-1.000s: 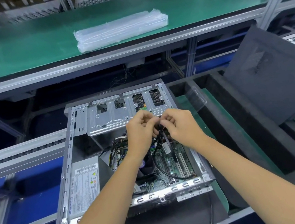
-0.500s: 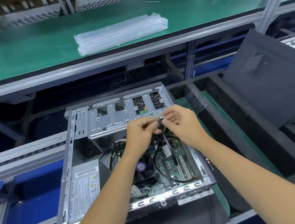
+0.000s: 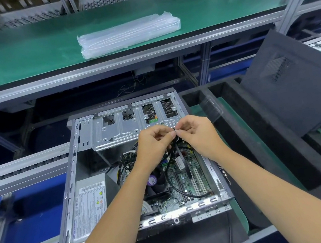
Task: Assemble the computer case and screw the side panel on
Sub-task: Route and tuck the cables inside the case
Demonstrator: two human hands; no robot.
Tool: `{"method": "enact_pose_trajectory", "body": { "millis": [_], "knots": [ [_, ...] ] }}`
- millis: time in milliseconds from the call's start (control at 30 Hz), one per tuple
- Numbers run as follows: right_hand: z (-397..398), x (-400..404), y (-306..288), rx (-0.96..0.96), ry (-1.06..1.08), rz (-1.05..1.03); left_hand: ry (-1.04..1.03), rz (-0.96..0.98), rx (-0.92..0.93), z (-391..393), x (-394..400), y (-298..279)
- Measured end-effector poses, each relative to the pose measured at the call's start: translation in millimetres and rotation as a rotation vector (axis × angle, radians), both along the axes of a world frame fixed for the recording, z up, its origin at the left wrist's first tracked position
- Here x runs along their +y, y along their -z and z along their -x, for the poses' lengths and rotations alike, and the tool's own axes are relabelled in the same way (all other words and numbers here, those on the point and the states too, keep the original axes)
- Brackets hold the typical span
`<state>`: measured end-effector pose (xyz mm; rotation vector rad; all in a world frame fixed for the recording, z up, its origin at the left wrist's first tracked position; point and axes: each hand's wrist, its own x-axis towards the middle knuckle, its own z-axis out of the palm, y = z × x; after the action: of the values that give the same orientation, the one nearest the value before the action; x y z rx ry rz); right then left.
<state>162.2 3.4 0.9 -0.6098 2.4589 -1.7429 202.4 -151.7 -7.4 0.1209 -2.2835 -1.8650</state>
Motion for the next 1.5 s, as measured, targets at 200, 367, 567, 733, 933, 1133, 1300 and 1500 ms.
{"method": "enact_pose_trajectory", "body": {
  "millis": [200, 367, 567, 733, 933, 1133, 1300, 1500],
  "knots": [
    [1.5, 0.2, -1.7, -0.017, -0.038, -0.021, -0.009, -0.013, -0.037, 1.6, -1.3, 1.4],
    [2.2, 3.0, -5.0, -0.041, -0.091, -0.013, -0.006, -0.03, -0.021, 2.1, 1.1, 0.5],
    [-0.1, -2.1, -7.1, -0.049, -0.028, 0.01, -0.008, -0.004, 0.02, 2.3, -0.1, 3.1],
    [-0.6, -1.5, -8.3, -0.068, 0.021, 0.058, 0.012, 0.123, 0.081, 3.1, 1.9, 2.9],
    [1.4, -2.2, -5.0, -0.077, 0.047, 0.029, 0.03, 0.237, 0.131, 4.0, 0.2, 3.6],
    [3.3, -2.5, -1.0, -0.103, 0.1, 0.081, 0.048, 0.346, 0.128, 6.3, -2.5, 7.4],
    [5.6, -0.6, 3.2, -0.166, 0.154, 0.207, 0.078, 0.399, 0.095, 7.7, -3.7, 10.6],
    [4.9, -0.6, 5.1, -0.167, 0.126, 0.208, 0.126, 0.567, 0.085, 7.7, -6.4, 12.0]
  ]
}}
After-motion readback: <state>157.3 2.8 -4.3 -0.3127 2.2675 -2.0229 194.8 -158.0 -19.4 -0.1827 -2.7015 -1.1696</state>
